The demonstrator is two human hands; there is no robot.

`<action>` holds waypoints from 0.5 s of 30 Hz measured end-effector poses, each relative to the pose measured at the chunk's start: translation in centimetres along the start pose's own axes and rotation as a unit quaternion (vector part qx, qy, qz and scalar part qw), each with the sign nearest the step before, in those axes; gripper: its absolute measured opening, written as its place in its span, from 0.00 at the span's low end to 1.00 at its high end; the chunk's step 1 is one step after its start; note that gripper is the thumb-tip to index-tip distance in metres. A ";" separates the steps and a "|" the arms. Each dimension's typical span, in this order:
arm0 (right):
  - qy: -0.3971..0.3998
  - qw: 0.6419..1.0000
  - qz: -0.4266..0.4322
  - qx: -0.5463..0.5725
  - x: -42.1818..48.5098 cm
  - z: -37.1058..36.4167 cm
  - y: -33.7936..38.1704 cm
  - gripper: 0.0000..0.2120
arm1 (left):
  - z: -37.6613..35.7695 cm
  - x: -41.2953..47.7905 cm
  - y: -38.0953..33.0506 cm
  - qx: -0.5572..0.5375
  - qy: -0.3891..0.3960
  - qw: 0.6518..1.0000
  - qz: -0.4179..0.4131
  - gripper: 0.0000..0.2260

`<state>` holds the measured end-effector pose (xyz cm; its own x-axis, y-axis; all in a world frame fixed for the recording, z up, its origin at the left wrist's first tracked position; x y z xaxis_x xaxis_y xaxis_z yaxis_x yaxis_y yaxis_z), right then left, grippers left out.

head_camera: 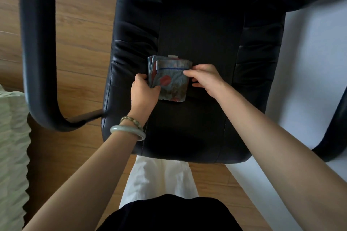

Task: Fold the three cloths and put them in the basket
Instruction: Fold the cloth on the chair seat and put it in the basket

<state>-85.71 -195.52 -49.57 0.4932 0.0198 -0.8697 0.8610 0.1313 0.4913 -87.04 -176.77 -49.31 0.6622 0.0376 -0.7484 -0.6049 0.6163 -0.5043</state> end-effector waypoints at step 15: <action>0.000 0.993 0.073 0.094 -3.4 0.8 0.6 0.05 | 2.5 -2.5 -1.6 -0.309 0.220 0.925 -0.010 0.10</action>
<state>-86.77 -196.32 -46.31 0.6150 0.0245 -0.7881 0.7878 -0.0600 0.6129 -86.64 -175.92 -45.51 0.5133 -0.3764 -0.7713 -0.8222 0.0419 -0.5676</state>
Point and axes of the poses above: each hand's wrist, its own x-axis towards the middle knuckle, its own z-axis out of the back of the hand, y = z × x, the point moved 2 cm from there along x, towards the middle knuckle, and after that the axes turned 11 degrees about y, right-handed, at the moved point
